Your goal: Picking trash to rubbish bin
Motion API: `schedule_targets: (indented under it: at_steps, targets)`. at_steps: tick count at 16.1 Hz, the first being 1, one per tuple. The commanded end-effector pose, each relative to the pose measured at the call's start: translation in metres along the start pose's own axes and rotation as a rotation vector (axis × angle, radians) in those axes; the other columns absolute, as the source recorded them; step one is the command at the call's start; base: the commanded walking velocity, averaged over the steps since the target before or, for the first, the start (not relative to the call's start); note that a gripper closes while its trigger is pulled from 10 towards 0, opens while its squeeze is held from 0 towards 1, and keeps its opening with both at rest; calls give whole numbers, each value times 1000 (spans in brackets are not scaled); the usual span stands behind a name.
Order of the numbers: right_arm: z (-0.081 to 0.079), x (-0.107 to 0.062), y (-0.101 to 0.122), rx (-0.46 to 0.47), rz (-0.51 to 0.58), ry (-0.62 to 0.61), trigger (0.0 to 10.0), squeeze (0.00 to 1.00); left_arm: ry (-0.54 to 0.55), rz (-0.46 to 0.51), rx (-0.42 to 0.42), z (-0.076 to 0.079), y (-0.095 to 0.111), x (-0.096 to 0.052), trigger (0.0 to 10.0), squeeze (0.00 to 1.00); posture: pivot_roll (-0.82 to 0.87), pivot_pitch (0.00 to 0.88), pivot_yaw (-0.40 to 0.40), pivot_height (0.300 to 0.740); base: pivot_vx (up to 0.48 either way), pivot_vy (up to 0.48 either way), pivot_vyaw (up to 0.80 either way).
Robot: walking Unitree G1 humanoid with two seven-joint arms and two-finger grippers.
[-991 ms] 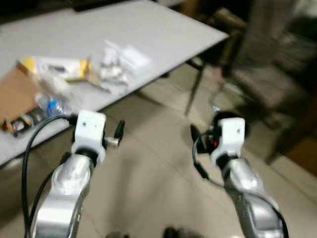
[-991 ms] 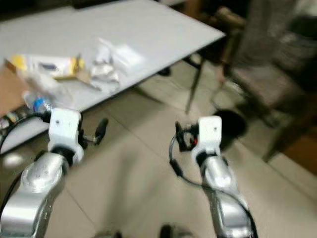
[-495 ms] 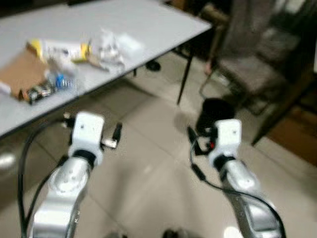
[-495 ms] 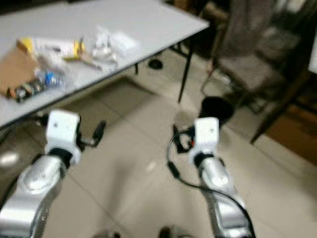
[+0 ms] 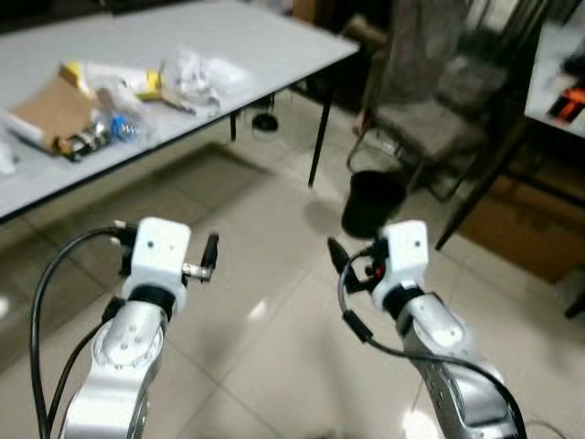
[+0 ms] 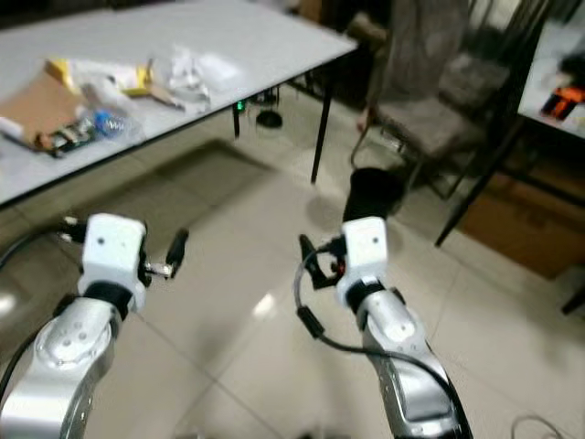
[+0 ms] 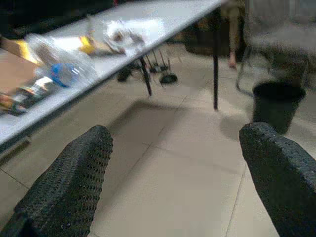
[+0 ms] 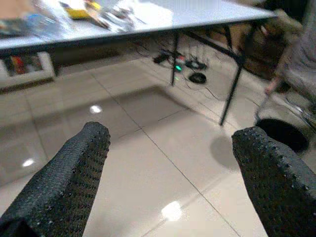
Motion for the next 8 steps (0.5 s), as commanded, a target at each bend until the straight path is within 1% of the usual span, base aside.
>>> schedule_targets:
  at_steps: [1, 2, 3, 4, 5, 8]
  targets:
    - [-1, 3, 5, -28, 15, 15, 10000, 0, 25, 45, -20, -4, 11, 0, 10000, 0, 36, 79, -86, 740, 0, 0, 444]
    - [-4, 4, 6, -44, 17, 30, 10000, 0, 25, 52, -32, -4, 13, 0, 10000, 0, 37, 78, -87, 740, 0, 0, 481]
    - [-8, 6, 8, -47, 21, 53, 10000, 0, 35, 56, -18, -6, 15, 1, 10000, 0, 39, 78, -90, 740, 0, 0, 481]
    - [-10, 6, 9, -47, 24, 65, 10000, 0, 41, 66, -1, -7, 18, 3, 10000, 0, 39, 76, -90, 740, 244, 0, 488]
    - [-10, 7, 9, -48, 24, 66, 10000, 0, 40, 63, -9, -7, 18, 4, 10000, 0, 38, 77, -90, 740, 289, 0, 494]
    - [-5, 7, 10, -51, 33, 46, 10000, 0, 48, 64, -7, -9, 20, 5, 10000, 0, 37, 74, -87, 740, 326, 0, 488]
Point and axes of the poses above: a point about 5 cm out from each wrist's last joint towards the gripper, its own x axis pointing out of the wrist towards the gripper, its own y axis along the axis of the wrist's last joint, z = x × y, the point moved 3 cm from there along x, pointing out of the wrist towards the gripper, and after that the axes turned 13 degrees about x, right-handed, at the moved point
